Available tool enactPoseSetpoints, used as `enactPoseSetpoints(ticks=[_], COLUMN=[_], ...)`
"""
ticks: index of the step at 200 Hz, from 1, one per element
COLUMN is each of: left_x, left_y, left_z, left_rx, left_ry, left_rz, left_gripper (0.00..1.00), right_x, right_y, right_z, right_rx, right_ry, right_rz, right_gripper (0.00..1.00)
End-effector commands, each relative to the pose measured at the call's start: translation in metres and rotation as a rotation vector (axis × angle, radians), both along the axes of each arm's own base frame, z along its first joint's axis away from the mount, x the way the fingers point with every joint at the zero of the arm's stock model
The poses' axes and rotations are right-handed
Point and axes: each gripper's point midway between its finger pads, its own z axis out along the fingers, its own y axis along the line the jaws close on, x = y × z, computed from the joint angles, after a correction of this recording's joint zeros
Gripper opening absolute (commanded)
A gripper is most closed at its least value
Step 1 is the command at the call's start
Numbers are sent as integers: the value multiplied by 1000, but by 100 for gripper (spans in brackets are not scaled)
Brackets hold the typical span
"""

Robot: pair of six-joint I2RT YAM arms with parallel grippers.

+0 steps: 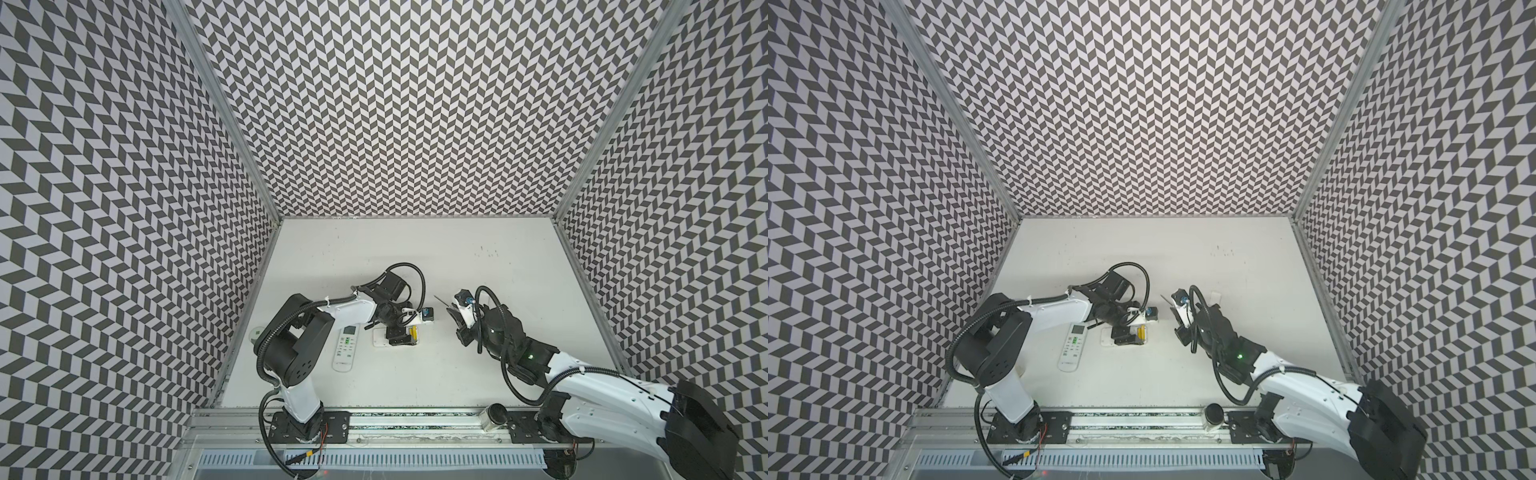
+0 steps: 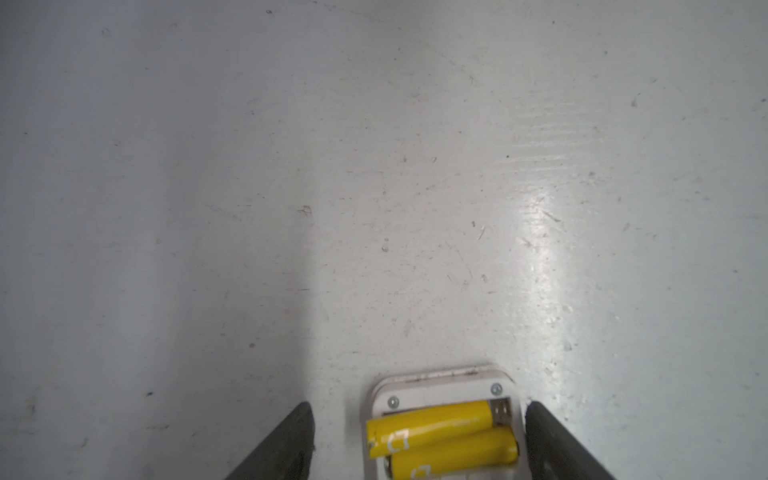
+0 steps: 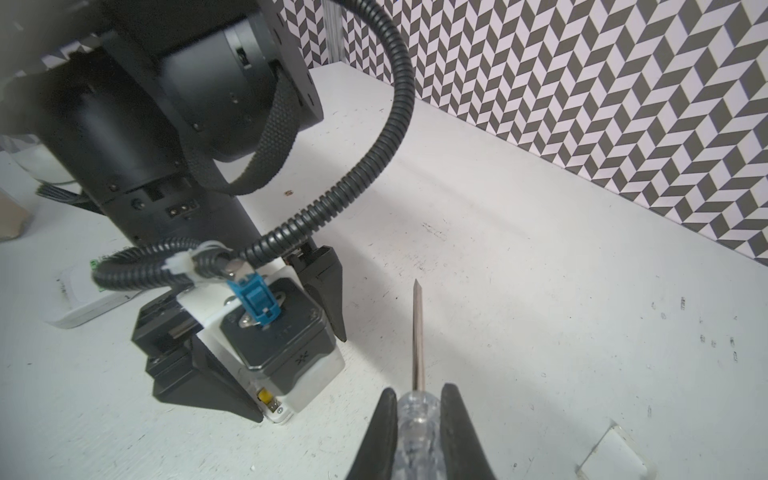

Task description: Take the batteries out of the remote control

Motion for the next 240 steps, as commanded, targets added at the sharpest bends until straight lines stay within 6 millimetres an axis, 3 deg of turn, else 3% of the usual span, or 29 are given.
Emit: enactPoseSetpoints(ticks=[1,47,76,128,240], left_x=[10,14,15,19,17], left_y=[-6,-5,-1,-3,-3], left_z=[8,7,9,41,18], left_rx=[-25,-1,19,-32,23], left_ry=[-21,-26,-28,52,48], left_rz=[-21,-19,-2,109,113], left_gripper=[77,68,70,75,76], right_x=[2,0,2,1,3], right_y=[-5,-10,-11,-9,-6], right_z=[9,10,7,3,0], right_rx=[39,45,38,49,54], right_ry=[-22,-22,-28,-9,16], right_rz=[-16,-14,-11,8,18], right_gripper=[0,0,0,0,0])
